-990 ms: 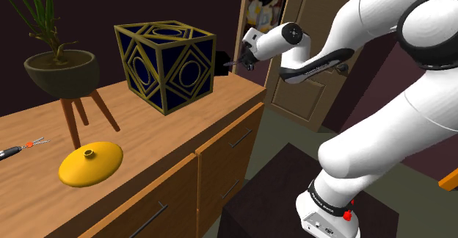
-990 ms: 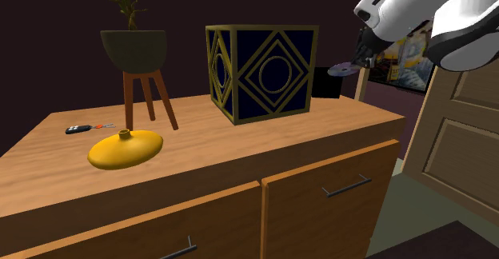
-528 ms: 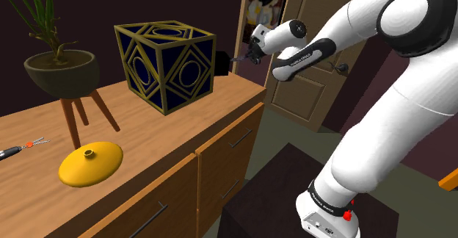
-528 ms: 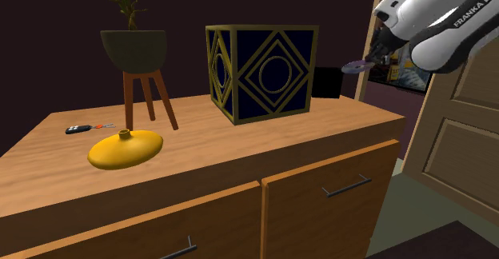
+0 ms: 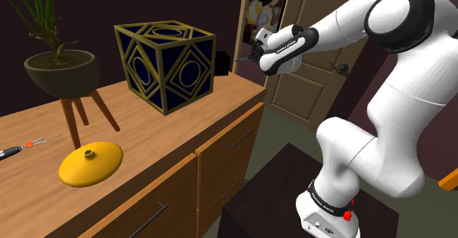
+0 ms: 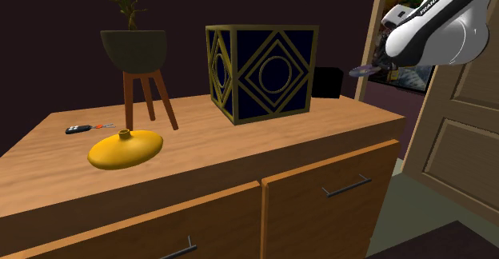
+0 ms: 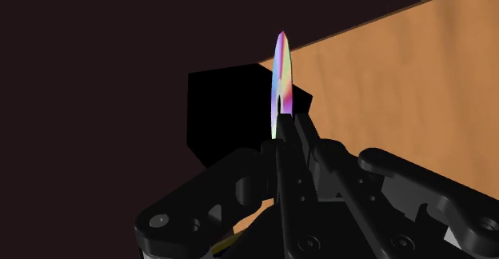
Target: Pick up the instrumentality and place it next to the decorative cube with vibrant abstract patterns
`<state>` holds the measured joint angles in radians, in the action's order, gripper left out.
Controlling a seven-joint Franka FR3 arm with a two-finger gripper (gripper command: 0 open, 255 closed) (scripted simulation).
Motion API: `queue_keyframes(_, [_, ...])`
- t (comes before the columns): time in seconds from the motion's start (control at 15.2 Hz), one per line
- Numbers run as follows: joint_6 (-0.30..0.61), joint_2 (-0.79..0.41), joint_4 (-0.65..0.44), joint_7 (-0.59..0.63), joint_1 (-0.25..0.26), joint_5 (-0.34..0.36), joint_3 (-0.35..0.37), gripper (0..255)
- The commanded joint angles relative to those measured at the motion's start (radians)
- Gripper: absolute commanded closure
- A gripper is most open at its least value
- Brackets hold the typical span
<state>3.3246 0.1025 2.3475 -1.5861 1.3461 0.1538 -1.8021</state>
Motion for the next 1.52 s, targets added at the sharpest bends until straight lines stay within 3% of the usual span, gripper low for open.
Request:
queue_keyframes(0.0, [0.028, 0.006, 0.007, -0.047, 0.205, -0.051, -0.195, 255])
queue_keyframes(0.13, [0.055, 0.018, 0.015, -0.099, 0.341, -0.106, -0.321, 255])
queue_keyframes(0.26, [0.082, 0.036, 0.021, -0.151, 0.441, -0.159, -0.410, 255])
queue_keyframes(0.53, [0.135, 0.080, 0.030, -0.234, 0.569, -0.236, -0.520, 255])
queue_keyframes(0.92, [0.215, 0.157, 0.035, -0.316, 0.672, -0.297, -0.606, 255])
queue_keyframes(1.45, [0.316, 0.270, 0.030, -0.384, 0.745, -0.325, -0.669, 255])
